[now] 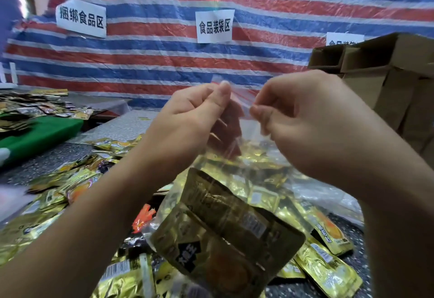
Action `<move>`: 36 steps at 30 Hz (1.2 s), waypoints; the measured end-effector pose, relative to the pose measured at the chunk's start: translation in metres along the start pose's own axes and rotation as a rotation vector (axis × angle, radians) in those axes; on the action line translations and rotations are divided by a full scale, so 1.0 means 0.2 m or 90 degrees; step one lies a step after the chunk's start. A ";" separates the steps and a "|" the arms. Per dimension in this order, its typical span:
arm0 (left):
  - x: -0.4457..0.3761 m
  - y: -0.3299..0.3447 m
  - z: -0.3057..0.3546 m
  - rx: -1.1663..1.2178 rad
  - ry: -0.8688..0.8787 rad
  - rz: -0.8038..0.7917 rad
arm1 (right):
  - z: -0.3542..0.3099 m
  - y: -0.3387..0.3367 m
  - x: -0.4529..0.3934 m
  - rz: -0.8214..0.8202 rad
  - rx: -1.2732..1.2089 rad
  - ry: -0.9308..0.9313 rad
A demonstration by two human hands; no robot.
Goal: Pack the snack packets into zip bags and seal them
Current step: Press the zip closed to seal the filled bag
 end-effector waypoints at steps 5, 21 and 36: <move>0.00 -0.03 0.01 -0.011 0.015 0.037 | -0.03 -0.02 0.02 0.085 0.024 -0.043; 0.02 -0.01 -0.12 -0.041 -0.116 0.008 | 0.05 0.14 -0.07 -0.035 0.018 0.028; 0.02 -0.08 -0.12 -0.184 -0.124 0.022 | 0.13 0.21 -0.12 -0.064 -0.056 0.083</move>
Point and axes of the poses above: each hand's wrist, its own x-axis away from the middle knuckle, its own y-axis out of the palm, z = x × y, the point moved 5 cm from there along -x, towards the middle knuckle, and after that the axes turned 9 degrees about y, right-handed, at the moved point
